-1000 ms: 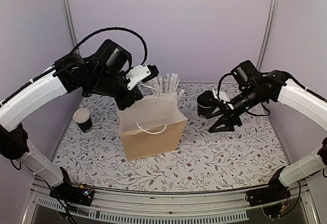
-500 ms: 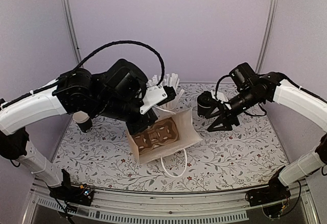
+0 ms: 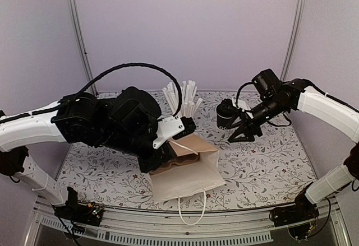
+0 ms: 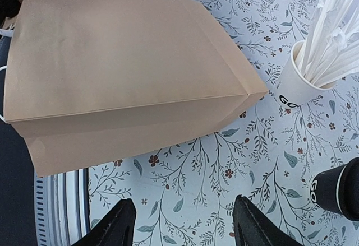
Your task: Pack the takeout coffee
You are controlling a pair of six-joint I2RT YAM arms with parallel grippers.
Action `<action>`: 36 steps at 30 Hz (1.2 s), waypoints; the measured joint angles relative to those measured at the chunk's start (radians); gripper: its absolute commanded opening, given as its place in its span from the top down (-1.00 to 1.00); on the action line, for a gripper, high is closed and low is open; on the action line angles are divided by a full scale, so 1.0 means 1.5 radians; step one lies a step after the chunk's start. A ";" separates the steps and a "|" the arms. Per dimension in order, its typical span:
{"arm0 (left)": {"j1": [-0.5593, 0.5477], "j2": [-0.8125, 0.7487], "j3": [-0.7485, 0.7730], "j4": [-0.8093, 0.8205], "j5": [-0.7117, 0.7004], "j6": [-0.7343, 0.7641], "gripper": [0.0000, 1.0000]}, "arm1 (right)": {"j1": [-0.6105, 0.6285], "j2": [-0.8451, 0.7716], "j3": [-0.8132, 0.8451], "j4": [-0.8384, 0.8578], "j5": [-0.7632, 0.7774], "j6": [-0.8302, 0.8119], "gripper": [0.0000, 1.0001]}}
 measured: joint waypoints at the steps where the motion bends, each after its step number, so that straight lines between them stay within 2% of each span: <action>1: -0.001 -0.002 -0.002 0.001 0.001 -0.002 1.00 | 0.000 0.000 0.000 0.000 0.000 0.000 -0.25; 6: -0.003 -0.014 -0.003 0.006 -0.018 -0.005 0.94 | 0.000 0.000 0.000 0.000 -0.001 0.000 -0.25; 12: 0.016 -0.050 -0.004 0.025 -0.098 0.039 0.80 | 0.000 0.000 0.000 0.000 -0.006 0.001 -0.25; 20: 0.151 -0.083 -0.029 0.086 -0.137 0.088 0.57 | -0.027 0.000 0.010 0.004 -0.006 0.026 -0.27; 26: 0.179 -0.077 -0.030 0.104 -0.134 0.109 0.01 | -0.122 0.067 0.117 0.028 0.030 0.086 -0.39; 32: 0.185 -0.079 -0.024 0.106 -0.115 0.098 -0.42 | -0.139 0.187 0.213 0.037 0.110 0.133 -0.58; 36: 0.186 -0.117 -0.025 0.102 -0.092 0.087 -0.69 | -0.138 0.251 0.261 0.038 0.152 0.153 -0.61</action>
